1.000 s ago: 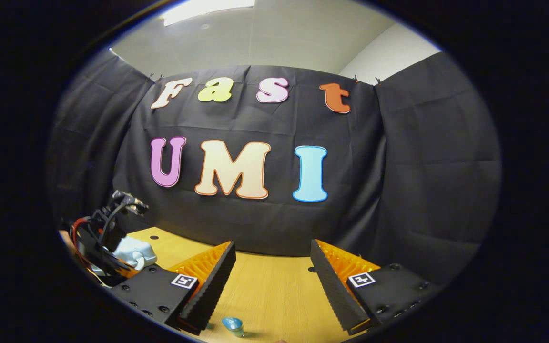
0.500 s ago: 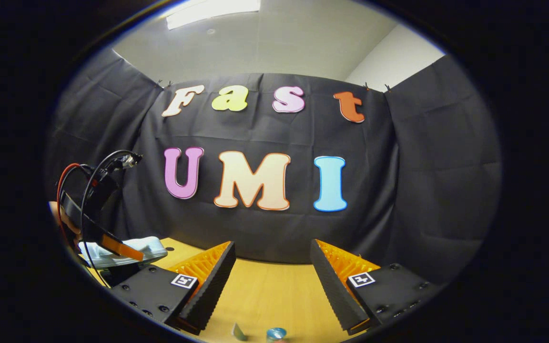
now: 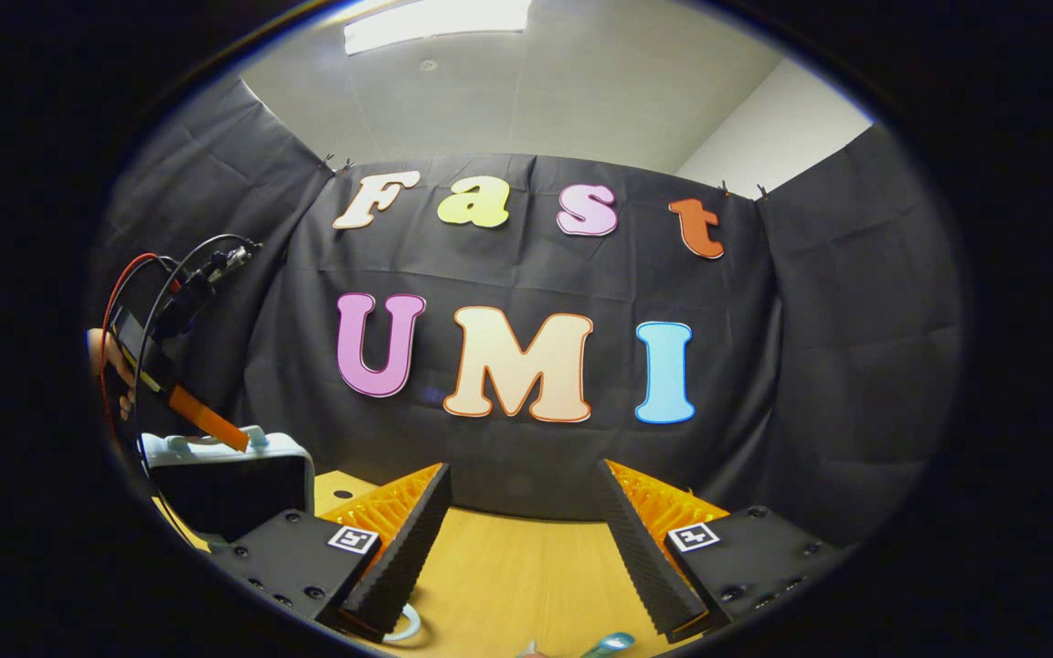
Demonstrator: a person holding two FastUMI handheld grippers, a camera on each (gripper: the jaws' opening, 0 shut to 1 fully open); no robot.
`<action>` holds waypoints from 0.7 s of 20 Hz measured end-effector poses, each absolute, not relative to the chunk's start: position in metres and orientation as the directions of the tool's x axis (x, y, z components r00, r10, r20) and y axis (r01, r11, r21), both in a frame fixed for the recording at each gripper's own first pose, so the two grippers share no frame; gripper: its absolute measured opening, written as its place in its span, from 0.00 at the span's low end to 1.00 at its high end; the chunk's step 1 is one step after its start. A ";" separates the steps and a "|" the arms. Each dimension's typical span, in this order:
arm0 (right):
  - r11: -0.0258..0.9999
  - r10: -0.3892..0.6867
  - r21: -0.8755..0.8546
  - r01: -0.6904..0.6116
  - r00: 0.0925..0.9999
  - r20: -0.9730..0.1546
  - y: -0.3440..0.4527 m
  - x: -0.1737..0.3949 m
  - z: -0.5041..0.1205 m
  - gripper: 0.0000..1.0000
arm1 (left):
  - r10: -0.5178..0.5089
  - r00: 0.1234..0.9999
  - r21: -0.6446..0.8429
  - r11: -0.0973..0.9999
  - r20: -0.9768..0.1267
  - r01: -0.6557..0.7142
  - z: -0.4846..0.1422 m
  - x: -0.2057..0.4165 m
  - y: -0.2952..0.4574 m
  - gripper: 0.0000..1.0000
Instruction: First open the suitcase, pack the skin care products into it, and then close the suitcase.
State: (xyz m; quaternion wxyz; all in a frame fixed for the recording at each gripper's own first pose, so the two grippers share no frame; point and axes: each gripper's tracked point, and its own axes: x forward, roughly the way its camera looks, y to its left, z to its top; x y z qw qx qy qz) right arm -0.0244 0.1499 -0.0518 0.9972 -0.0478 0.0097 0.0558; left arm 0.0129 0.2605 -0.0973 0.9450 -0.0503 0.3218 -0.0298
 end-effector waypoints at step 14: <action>0.974 0.140 -0.173 -0.146 0.989 -0.048 0.196 -0.023 -0.067 0.99 | 0.150 0.734 -0.071 0.963 -0.662 -0.261 -0.157 0.003 0.474 0.00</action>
